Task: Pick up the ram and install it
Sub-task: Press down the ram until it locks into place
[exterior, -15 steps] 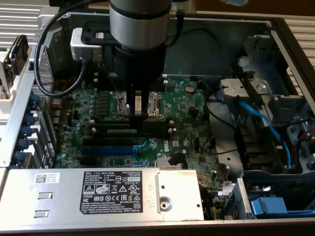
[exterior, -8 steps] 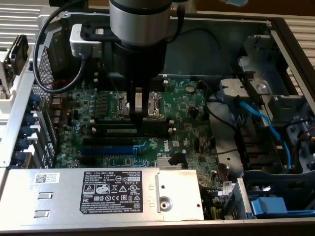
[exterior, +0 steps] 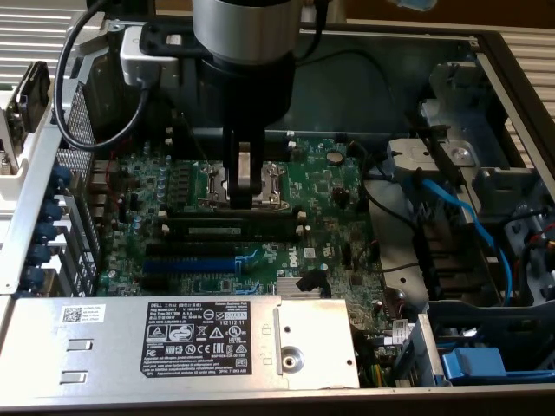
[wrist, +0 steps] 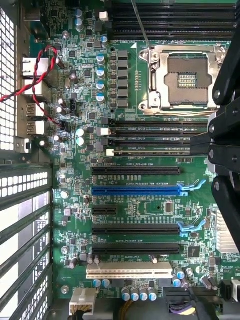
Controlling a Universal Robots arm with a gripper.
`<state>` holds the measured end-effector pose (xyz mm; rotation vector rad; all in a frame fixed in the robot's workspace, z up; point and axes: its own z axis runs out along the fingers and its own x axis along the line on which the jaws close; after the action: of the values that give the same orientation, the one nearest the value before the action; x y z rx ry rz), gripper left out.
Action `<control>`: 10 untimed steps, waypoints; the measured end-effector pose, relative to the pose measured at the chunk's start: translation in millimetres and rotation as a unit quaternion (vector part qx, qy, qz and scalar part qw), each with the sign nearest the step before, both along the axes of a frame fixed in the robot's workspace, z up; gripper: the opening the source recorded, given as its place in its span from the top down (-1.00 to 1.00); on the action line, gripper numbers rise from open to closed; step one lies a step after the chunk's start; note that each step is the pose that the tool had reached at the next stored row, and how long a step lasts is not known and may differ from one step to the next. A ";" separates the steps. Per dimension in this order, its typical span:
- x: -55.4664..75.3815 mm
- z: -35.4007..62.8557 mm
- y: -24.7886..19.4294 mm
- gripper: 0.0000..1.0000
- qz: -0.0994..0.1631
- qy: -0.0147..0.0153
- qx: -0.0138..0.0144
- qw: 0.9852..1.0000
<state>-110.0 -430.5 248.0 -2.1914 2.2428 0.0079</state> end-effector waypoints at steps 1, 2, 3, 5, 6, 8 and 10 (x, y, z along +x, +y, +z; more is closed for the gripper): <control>0.0 0.0 0.0 0.78 0.000 0.000 0.000 1.000; 0.0 0.1 0.0 0.78 0.000 0.000 0.000 1.000; 0.0 0.1 0.0 0.78 0.000 0.000 0.000 1.000; 0.0 0.1 0.0 0.78 0.000 0.000 0.000 1.000; 0.0 0.1 0.0 0.78 0.000 0.000 0.000 1.000; 0.0 0.1 0.0 0.78 0.000 0.000 0.000 1.000; 0.0 0.1 0.0 0.78 0.000 0.000 0.000 1.000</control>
<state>-110.0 -430.5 248.1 -2.1915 2.2428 0.0078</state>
